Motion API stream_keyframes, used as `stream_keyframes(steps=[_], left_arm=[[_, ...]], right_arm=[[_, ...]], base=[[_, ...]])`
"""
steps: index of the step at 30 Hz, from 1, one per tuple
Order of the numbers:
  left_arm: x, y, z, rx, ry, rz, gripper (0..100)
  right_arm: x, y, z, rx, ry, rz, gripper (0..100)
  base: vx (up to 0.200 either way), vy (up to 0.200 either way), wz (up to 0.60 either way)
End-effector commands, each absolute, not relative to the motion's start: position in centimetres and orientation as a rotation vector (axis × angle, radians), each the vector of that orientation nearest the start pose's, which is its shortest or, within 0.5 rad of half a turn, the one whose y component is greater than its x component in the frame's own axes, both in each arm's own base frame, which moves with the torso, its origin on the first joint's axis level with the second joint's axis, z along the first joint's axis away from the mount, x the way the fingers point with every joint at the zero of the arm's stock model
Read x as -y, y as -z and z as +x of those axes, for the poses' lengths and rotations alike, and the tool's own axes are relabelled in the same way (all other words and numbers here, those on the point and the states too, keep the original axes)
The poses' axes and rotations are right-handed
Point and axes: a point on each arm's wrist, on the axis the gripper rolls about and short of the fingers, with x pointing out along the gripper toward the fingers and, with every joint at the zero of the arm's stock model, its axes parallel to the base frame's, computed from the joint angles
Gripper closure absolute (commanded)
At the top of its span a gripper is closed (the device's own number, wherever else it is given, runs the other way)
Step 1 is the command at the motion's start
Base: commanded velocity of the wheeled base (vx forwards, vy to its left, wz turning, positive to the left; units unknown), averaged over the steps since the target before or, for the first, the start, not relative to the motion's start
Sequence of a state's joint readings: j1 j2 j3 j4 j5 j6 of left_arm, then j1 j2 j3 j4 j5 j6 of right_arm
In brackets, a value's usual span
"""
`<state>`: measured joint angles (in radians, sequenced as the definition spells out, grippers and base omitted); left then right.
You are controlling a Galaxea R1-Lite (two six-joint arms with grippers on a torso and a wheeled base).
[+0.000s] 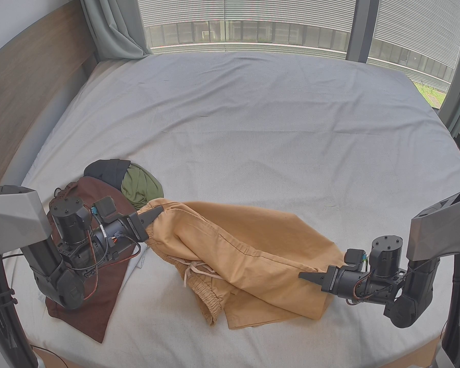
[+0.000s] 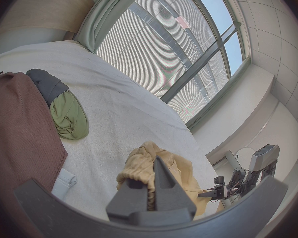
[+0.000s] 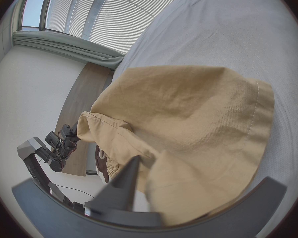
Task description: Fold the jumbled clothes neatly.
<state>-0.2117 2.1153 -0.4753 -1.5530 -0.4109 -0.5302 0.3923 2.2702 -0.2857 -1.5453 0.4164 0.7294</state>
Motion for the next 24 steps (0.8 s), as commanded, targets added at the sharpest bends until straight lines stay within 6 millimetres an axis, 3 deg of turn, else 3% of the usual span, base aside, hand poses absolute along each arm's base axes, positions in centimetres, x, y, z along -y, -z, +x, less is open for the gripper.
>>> stream_keyframes(steps=[1, 16, 24], left_arm=[[7.3, -6.9, 31.2, -0.245, 0.576, -0.524, 100], [6.8, -8.5, 31.6, -0.175, 0.576, -0.518, 100], [6.7, -9.2, 31.3, -0.156, 0.582, -0.517, 100]], right_arm=[[-11.5, -0.9, 25.7, -0.683, -0.608, 0.684, 100], [-11.2, -6.3, 24.6, -0.508, -0.692, 0.687, 100], [-10.9, -7.5, 24.5, -0.459, -0.707, 0.687, 100]], base=[[0.000, 0.000, 0.00], [0.000, 0.000, 0.00], [0.000, 0.000, 0.00]])
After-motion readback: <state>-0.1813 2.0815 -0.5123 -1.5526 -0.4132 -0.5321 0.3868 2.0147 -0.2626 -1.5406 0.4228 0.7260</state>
